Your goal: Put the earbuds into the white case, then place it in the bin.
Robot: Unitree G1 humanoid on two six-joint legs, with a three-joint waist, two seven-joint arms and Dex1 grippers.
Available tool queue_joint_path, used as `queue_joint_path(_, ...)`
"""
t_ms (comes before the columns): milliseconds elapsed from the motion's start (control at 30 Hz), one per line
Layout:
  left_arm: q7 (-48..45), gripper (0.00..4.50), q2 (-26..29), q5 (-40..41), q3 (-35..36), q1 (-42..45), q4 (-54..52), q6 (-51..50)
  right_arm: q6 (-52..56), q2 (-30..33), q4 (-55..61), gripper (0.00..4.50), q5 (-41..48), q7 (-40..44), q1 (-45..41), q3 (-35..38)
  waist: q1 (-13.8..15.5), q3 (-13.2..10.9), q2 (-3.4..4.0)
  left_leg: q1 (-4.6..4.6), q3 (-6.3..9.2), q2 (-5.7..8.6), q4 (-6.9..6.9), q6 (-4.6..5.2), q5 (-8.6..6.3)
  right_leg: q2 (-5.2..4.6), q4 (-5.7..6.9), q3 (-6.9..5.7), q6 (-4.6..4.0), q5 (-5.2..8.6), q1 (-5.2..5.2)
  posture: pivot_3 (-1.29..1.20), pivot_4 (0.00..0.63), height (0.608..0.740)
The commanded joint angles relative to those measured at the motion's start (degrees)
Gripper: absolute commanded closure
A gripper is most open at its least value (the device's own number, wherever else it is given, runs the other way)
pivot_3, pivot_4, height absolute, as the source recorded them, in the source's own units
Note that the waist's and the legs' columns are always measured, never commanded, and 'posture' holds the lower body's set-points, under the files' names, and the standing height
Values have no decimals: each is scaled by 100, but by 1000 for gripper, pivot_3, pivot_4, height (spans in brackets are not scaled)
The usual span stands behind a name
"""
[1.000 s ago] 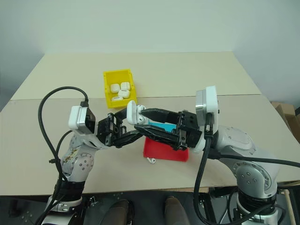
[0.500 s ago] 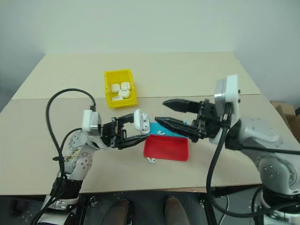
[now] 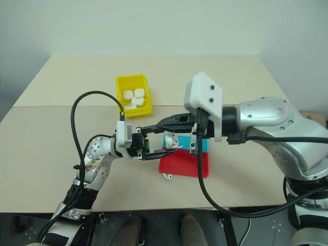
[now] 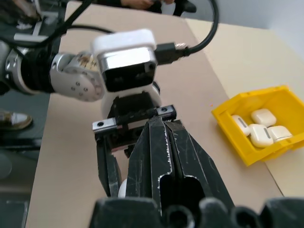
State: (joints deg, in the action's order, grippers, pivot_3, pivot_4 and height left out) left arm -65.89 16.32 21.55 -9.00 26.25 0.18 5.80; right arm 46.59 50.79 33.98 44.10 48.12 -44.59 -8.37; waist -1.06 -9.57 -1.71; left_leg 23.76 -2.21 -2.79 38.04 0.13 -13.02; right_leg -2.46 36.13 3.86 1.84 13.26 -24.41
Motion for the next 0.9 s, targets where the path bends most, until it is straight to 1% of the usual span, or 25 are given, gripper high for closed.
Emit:
queue_joint_path(33, 102, 1692, -19, -57, -41, 28, -270, 206, -275, 7, 178, 4470, -462, 166, -121, -146, 23, 0, 0, 1, 0, 0, 0, 0, 0, 0, 0, -1, 0, 0, 0, 0, 150, 740)
queue_joint_path(133, 198, 1692, -5, -134, -61, 25, -330, 163, -362, 80, 212, 4470, -766, 342, -60, -294, 49, 0, 0, 1, 1, 1, 2, 0, 0, -2, 0, -4, 1, -1, 2, 0, 150, 740)
queue_joint_path(300, 152, 1692, -75, 164, 72, -41, -358, 249, -362, 84, 115, 4470, -986, 436, 66, -197, 36, 0, 0, 0, 1, 1, 4, 0, 0, -2, 2, -4, 1, -2, 2, 0, 150, 740)
queue_joint_path(533, 235, 1692, -116, 348, 203, -142, -437, 194, -399, 41, 105, 4470, -895, 418, 187, 301, 35, 0, 0, -1, 1, 1, 5, 0, 0, -2, 4, -4, 0, -4, 3, 0, 150, 740)
queue_joint_path(633, 356, 1692, -115, 346, 264, -157, -463, 146, -230, -53, 35, 4470, -538, 377, 199, 652, 35, 0, 0, -2, 2, 1, 6, 0, 0, -2, 4, -4, 0, -5, 5, 0, 150, 740)
queue_joint_path(700, 450, 1692, -119, 321, 307, -151, -438, 185, -300, -74, 44, 4470, -530, 343, 242, 790, 35, 0, 0, -2, 2, 2, 7, 0, 0, -2, 5, -4, 0, -5, 6, 0, 150, 740)
queue_joint_path(800, 732, 1692, -105, 158, 384, -100, -345, 203, -368, -281, -5, 4470, -305, 183, 242, 1201, 33, 0, 0, -3, 2, 1, 8, 0, 0, -1, 6, -4, 0, -5, 6, 0, 150, 740)
queue_joint_path(867, 1338, 1692, -250, -178, 515, 73, -114, 331, -302, -476, -66, 4470, 9, -79, 213, 1644, 37, 0, 0, -3, 2, 2, 8, 0, 0, -1, 7, -3, 1, -6, 7, 0, 150, 740)
queue_joint_path(900, 1756, 1692, -292, -507, 529, 247, 35, 299, -288, -533, -69, 4470, 94, -199, 246, 1811, 39, 0, 0, -3, 3, 2, 8, 0, 0, -1, 7, -4, 1, -7, 7, 0, 150, 740)
